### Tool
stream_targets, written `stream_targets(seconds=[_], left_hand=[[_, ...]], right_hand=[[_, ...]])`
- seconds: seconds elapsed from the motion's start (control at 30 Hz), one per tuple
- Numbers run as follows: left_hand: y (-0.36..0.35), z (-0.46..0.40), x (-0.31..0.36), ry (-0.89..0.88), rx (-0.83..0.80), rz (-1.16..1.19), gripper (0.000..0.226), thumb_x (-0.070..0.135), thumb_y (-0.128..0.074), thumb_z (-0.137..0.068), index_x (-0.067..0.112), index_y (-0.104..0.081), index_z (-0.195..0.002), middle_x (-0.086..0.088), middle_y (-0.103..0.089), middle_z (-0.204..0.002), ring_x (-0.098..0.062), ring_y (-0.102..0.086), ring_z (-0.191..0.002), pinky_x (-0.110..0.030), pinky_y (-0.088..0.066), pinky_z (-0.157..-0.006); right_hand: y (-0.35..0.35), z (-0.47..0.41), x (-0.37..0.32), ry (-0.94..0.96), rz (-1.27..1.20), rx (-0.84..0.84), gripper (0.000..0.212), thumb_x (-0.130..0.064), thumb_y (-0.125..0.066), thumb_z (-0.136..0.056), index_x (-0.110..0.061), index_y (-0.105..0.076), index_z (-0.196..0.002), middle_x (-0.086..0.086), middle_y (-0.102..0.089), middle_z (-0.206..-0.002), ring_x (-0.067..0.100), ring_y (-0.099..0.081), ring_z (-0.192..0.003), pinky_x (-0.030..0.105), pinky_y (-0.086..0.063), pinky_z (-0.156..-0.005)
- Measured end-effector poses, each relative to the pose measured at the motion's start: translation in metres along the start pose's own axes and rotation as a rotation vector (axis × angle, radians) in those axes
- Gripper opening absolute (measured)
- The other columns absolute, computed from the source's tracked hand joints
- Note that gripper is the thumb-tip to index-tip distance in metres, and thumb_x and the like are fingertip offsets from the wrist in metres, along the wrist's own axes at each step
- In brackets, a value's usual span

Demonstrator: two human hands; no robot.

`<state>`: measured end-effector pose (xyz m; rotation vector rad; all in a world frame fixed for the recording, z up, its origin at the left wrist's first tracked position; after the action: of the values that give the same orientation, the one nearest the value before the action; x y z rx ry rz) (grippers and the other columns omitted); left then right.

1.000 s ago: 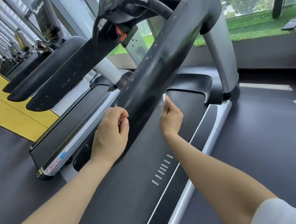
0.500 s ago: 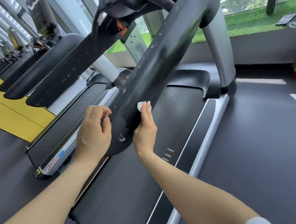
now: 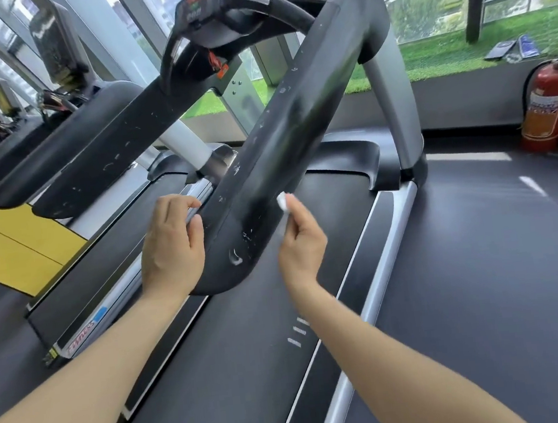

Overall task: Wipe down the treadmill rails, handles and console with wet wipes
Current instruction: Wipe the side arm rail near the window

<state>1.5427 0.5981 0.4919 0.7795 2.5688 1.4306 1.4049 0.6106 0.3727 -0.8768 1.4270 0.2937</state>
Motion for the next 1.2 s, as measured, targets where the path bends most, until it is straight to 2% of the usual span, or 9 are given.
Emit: stream_targets(seconds=[0.2,0.33,0.5,0.63,0.77,0.83,0.97,1.1,1.2], left_hand=[[-0.017,-0.004,-0.01,-0.072,0.049,-0.072,0.026,0.021,-0.038,-0.094,0.007,-0.056,-0.107,-0.008,-0.053,-0.109,-0.024,-0.047,-0.099,-0.033,-0.037,-0.086],[-0.018,-0.002,-0.008,-0.105,0.03,-0.054,0.029,0.023,-0.035,-0.095,0.008,-0.057,-0.107,-0.006,-0.052,-0.109,-0.022,-0.047,-0.1,-0.021,-0.032,-0.088],[-0.019,0.0,-0.008,-0.104,0.008,-0.03,0.03,0.022,-0.034,-0.095,0.009,-0.057,-0.109,-0.006,-0.052,-0.11,-0.022,-0.046,-0.1,-0.016,-0.029,-0.089],[-0.019,0.001,-0.007,-0.093,0.006,-0.007,0.026,0.016,-0.037,-0.094,0.008,-0.057,-0.109,-0.007,-0.053,-0.111,-0.023,-0.046,-0.102,-0.022,-0.033,-0.089],[-0.019,0.001,-0.006,-0.095,0.003,0.001,0.019,0.007,-0.042,-0.094,0.006,-0.057,-0.107,-0.009,-0.054,-0.11,-0.025,-0.047,-0.103,-0.025,-0.034,-0.089],[-0.02,0.0,-0.007,-0.092,-0.007,-0.004,0.018,0.002,-0.045,-0.094,0.006,-0.057,-0.107,-0.01,-0.054,-0.11,-0.028,-0.048,-0.104,-0.026,-0.034,-0.089],[-0.019,0.0,-0.008,-0.097,-0.002,0.002,0.018,0.0,-0.045,-0.094,0.005,-0.058,-0.106,-0.01,-0.054,-0.109,-0.03,-0.05,-0.104,-0.025,-0.033,-0.09],[-0.02,0.0,-0.009,-0.09,-0.005,0.006,0.022,0.01,-0.039,-0.094,0.007,-0.058,-0.106,-0.008,-0.054,-0.109,-0.027,-0.049,-0.104,-0.021,-0.032,-0.09],[-0.021,-0.001,-0.01,-0.09,-0.006,0.009,0.025,0.014,-0.036,-0.093,0.008,-0.057,-0.105,-0.006,-0.053,-0.108,-0.024,-0.048,-0.103,-0.023,-0.034,-0.091]], right_hand=[[-0.005,-0.095,0.018,-0.062,0.193,0.138,0.035,-0.002,-0.046,-0.093,-0.016,-0.067,-0.117,0.0,-0.061,-0.108,0.015,-0.058,-0.097,0.008,-0.03,-0.075],[-0.017,-0.116,0.022,-0.097,0.209,0.079,0.033,-0.006,-0.046,-0.096,-0.019,-0.067,-0.118,-0.006,-0.054,-0.103,0.012,-0.056,-0.092,0.004,-0.031,-0.071],[-0.023,-0.069,0.021,0.053,0.175,-0.002,0.04,-0.001,-0.046,-0.095,-0.024,-0.064,-0.122,-0.007,-0.05,-0.103,0.01,-0.055,-0.094,-0.004,-0.029,-0.077],[-0.021,-0.013,0.018,0.208,0.191,-0.082,0.042,-0.003,-0.049,-0.094,-0.027,-0.063,-0.125,-0.011,-0.054,-0.109,0.012,-0.056,-0.103,0.009,-0.037,-0.091],[-0.02,0.041,0.01,0.312,0.232,-0.114,0.044,-0.005,-0.05,-0.09,-0.03,-0.062,-0.125,-0.026,-0.049,-0.108,0.012,-0.056,-0.1,0.016,-0.043,-0.089],[-0.019,0.057,0.008,0.316,0.22,-0.142,0.044,-0.002,-0.051,-0.09,-0.029,-0.065,-0.122,-0.024,-0.052,-0.107,0.012,-0.057,-0.099,0.016,-0.044,-0.087],[-0.007,0.049,-0.001,0.131,-0.014,-0.215,0.035,0.007,-0.055,-0.087,-0.019,-0.074,-0.099,-0.009,-0.062,-0.094,-0.004,-0.059,-0.084,0.011,-0.043,-0.077],[0.008,-0.014,0.008,-0.198,-0.11,0.121,0.028,0.002,-0.052,-0.091,-0.017,-0.069,-0.101,0.002,-0.063,-0.1,-0.008,-0.056,-0.074,0.004,-0.038,-0.072],[-0.001,-0.044,0.019,-0.331,-0.052,0.167,0.027,-0.005,-0.048,-0.093,-0.011,-0.068,-0.11,0.005,-0.064,-0.103,0.0,-0.055,-0.073,0.004,-0.034,-0.065]])
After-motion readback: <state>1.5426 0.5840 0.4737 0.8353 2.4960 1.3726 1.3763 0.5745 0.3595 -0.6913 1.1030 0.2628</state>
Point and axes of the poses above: each hand's wrist, its own z-axis away from the middle knuckle, its own y-axis out of the back of the hand, x = y × z, the point moved 3 cm from there along -z, towards the middle knuckle
